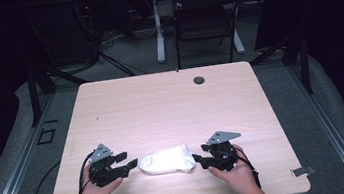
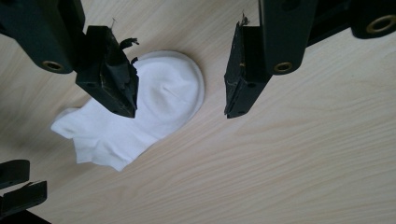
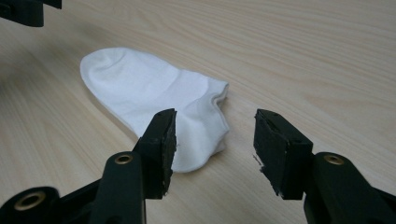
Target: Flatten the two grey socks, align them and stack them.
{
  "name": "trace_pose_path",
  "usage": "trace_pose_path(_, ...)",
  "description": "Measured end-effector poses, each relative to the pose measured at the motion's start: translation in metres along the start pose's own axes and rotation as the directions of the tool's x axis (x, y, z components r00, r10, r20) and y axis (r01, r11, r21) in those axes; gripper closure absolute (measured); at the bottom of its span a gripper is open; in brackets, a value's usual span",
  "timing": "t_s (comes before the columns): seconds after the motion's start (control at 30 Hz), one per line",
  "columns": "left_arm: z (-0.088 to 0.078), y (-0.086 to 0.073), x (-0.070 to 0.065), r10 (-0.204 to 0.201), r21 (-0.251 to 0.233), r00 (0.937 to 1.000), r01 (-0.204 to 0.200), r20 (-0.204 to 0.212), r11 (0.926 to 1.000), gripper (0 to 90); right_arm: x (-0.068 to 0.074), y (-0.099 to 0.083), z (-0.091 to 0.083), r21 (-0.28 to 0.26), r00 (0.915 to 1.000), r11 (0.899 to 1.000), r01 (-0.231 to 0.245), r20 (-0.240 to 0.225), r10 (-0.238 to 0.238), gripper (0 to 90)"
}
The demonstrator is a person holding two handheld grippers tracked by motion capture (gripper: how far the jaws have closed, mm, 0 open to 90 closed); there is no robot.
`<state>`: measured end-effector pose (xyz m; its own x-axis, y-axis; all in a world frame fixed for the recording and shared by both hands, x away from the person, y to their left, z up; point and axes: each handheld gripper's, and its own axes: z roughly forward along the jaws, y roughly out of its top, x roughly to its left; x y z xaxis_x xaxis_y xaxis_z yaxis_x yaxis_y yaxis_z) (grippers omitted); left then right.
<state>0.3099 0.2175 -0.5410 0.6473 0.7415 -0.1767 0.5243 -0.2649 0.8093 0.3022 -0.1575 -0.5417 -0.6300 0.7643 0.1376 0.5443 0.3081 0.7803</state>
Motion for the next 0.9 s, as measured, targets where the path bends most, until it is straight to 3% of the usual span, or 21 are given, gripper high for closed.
trace_pose_path(0.1,0.005,-0.011,0.007,-0.037,0.004,0.9993,0.037,0.01,0.9993,44.8,-0.006,-0.008,0.004,-0.019,0.9999,1.0,-0.01,0.012,0.011,49.0)
trace_pose_path(0.2,0.008,-0.014,0.01,-0.041,0.026,0.9991,0.041,0.007,0.9988,44.7,-0.007,-0.011,0.007,-0.017,0.9997,1.0,0.013,0.02,-0.013,49.0)
trace_pose_path(0.37,0.014,-0.018,0.012,-0.027,0.042,0.9996,0.027,-0.008,0.9987,44.7,-0.006,-0.013,0.008,-0.009,0.9981,0.999,0.044,0.044,-0.044,49.0)
trace_pose_path(0.53,0.022,-0.017,0.009,0.043,0.075,0.9985,-0.041,-0.033,0.9964,44.7,-0.008,-0.018,0.009,-0.027,0.9991,0.999,0.025,0.033,-0.025,49.0)
trace_pose_path(0.77,0.029,-0.015,0.007,0.05,0.086,0.9984,-0.048,-0.025,0.9952,44.7,-0.011,-0.023,0.014,-0.002,0.9995,1.0,-0.009,0.03,0.009,49.0)
trace_pose_path(0.9,0.034,-0.014,0.007,0.052,0.09,0.9984,-0.05,-0.022,0.9947,44.7,-0.01,-0.024,0.014,0.001,0.9992,1.0,0.002,0.04,-0.002,49.0)
